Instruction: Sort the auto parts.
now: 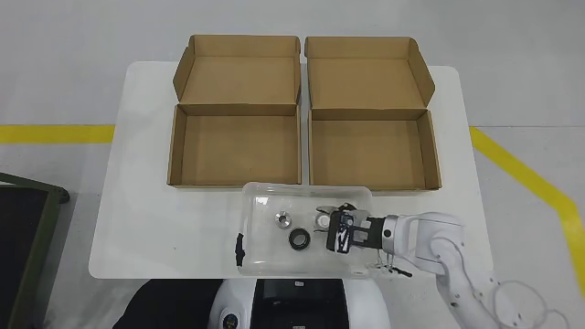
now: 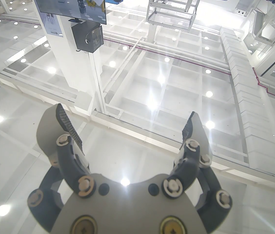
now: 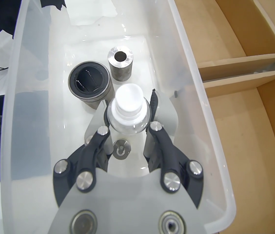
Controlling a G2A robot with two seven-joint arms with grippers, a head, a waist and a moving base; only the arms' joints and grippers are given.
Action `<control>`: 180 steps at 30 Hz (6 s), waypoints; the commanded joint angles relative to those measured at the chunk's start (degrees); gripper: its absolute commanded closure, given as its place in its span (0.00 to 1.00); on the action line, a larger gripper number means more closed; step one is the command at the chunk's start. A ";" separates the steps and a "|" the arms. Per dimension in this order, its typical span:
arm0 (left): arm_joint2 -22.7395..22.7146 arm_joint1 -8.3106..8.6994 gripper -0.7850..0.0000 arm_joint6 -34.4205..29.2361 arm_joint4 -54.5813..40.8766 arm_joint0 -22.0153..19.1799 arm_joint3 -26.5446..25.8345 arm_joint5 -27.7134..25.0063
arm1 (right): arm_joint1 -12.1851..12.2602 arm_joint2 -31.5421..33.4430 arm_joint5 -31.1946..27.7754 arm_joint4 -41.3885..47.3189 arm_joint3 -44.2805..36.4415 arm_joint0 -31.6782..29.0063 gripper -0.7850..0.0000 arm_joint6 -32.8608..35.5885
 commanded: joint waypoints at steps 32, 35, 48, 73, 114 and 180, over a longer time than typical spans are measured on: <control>0.00 0.00 0.00 0.00 0.00 0.00 0.00 0.00 | 1.36 3.85 -0.20 22.68 -7.61 -0.25 1.00 -12.68; 0.00 0.00 0.00 0.00 0.00 0.00 0.00 0.00 | 1.34 4.57 0.93 24.59 -8.20 0.48 1.00 -14.19; 0.00 0.00 0.00 0.00 0.00 0.00 0.00 0.00 | 0.84 5.61 8.05 29.77 -11.46 4.60 1.00 -18.59; 0.00 0.00 0.00 0.00 0.00 0.00 0.00 0.00 | 0.69 10.40 8.91 31.43 -12.79 7.35 1.00 -23.89; 0.00 0.00 0.00 0.00 0.00 0.00 0.00 0.00 | -0.06 -0.53 13.50 15.42 8.27 13.78 1.00 -5.71; 0.00 0.00 0.00 0.00 0.00 0.00 0.00 0.00 | 3.07 5.66 7.48 18.56 -10.60 6.79 0.00 14.43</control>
